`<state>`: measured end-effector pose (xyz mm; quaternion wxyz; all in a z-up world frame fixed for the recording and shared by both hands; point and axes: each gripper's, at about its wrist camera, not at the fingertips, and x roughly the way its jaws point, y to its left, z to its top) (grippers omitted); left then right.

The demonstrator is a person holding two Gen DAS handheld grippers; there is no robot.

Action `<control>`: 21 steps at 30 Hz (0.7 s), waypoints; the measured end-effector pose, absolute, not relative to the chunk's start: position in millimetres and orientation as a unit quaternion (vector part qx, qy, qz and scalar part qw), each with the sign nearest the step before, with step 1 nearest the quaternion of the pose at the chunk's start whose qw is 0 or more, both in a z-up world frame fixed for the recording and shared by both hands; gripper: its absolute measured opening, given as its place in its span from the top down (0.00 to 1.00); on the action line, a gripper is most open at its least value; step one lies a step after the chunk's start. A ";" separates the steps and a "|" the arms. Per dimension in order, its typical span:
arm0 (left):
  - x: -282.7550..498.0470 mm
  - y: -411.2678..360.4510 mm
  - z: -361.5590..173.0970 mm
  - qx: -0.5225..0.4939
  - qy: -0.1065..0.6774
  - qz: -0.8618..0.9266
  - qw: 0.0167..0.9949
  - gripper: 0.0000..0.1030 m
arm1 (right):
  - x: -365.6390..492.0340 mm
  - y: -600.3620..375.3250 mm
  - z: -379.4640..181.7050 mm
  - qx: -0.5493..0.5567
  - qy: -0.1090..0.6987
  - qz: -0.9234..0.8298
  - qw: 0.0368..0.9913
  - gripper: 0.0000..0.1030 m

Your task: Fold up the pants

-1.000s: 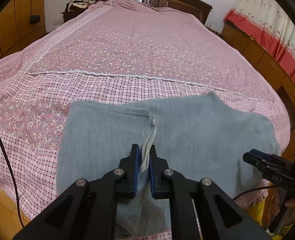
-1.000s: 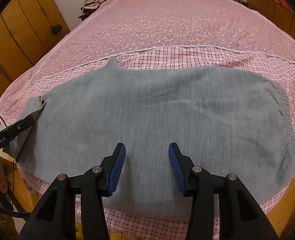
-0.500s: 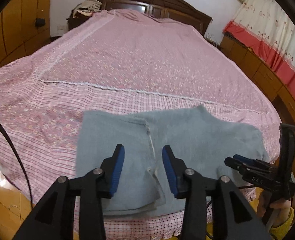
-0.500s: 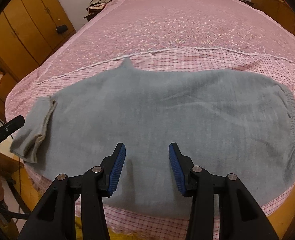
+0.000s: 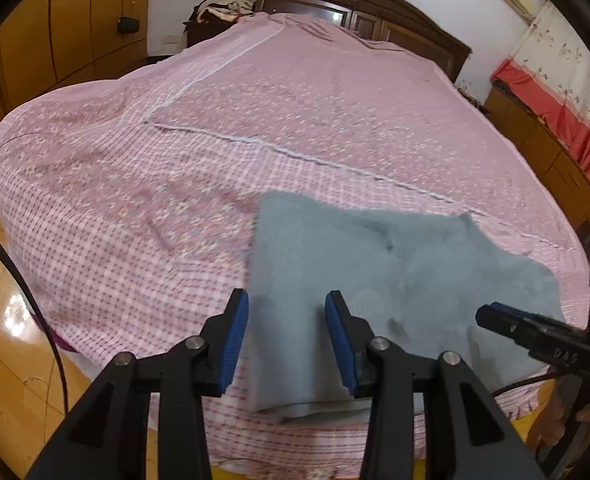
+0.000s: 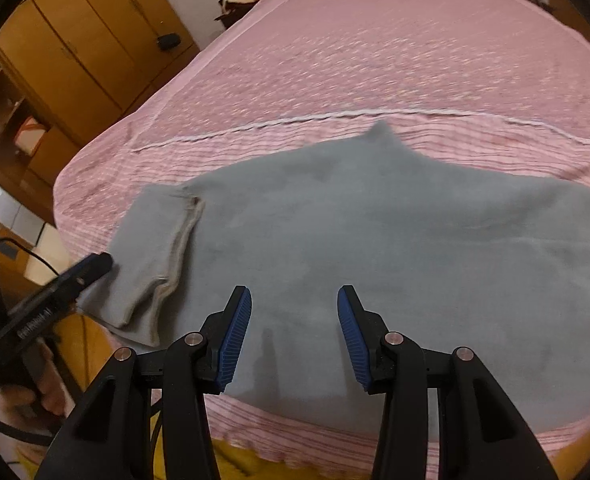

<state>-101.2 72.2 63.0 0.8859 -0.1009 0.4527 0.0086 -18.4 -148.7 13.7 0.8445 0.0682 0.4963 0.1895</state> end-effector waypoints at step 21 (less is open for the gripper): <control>-150.6 120.9 56.8 -0.160 0.430 0.014 0.888 0.56 | 5.2 -49.7 -2.8 0.074 0.549 0.268 0.788 0.53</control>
